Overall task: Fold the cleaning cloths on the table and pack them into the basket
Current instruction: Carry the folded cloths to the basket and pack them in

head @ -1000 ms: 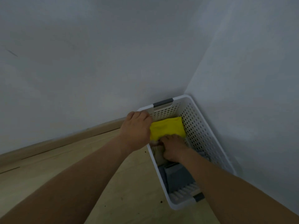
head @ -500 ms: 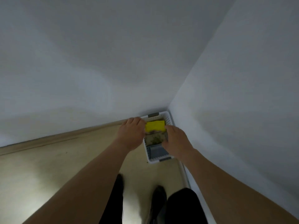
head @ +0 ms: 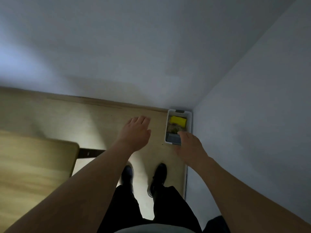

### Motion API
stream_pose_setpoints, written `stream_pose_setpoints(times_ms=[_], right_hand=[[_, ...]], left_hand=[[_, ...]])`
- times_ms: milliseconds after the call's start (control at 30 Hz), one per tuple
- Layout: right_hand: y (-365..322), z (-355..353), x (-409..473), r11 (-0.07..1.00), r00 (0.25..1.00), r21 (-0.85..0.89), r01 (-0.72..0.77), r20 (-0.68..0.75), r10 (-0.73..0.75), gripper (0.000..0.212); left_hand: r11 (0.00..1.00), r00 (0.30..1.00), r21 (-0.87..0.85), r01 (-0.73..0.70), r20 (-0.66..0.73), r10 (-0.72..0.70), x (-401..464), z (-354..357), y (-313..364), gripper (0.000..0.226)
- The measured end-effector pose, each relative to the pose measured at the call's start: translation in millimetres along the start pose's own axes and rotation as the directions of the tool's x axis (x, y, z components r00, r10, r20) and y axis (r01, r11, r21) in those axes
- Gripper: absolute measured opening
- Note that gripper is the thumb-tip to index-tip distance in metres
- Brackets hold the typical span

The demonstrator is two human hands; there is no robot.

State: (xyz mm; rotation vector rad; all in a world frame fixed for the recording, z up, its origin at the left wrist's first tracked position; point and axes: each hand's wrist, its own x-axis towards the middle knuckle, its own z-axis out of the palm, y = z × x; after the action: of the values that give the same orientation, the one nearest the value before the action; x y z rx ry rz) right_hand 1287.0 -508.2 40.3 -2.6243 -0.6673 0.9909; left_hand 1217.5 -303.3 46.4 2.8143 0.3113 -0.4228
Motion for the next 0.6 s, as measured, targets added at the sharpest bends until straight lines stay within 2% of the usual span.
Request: stream_pose_setpoints(times_ms=[100, 300, 500, 600], right_hand=[[-17, 20, -22, 0.999, 0.998, -0.048, 0.022, 0.061, -0.019, 0.052], [-56, 90, -66, 0.986, 0.983, -0.128, 0.104, 0.167, -0.082, 0.061], [-107, 164, -135, 0.969, 0.973, -0.187, 0.164, 0.192, -0.127, 0.050], [-139, 204, -183, 0.942, 0.959, -0.246, 0.228, 0.224, -0.174, 0.047]], left_hand=[[0.997, 0.997, -0.023, 0.075, -0.012, -0.075, -47, 9, -10, 0.051], [0.975, 0.978, -0.097, 0.202, -0.034, -0.206, -149, 46, -40, 0.052], [0.946, 0.953, -0.167, 0.280, -0.072, -0.295, -270, 97, -76, 0.049], [0.905, 0.919, -0.235, 0.355, -0.090, -0.384, -346, 120, -90, 0.048]])
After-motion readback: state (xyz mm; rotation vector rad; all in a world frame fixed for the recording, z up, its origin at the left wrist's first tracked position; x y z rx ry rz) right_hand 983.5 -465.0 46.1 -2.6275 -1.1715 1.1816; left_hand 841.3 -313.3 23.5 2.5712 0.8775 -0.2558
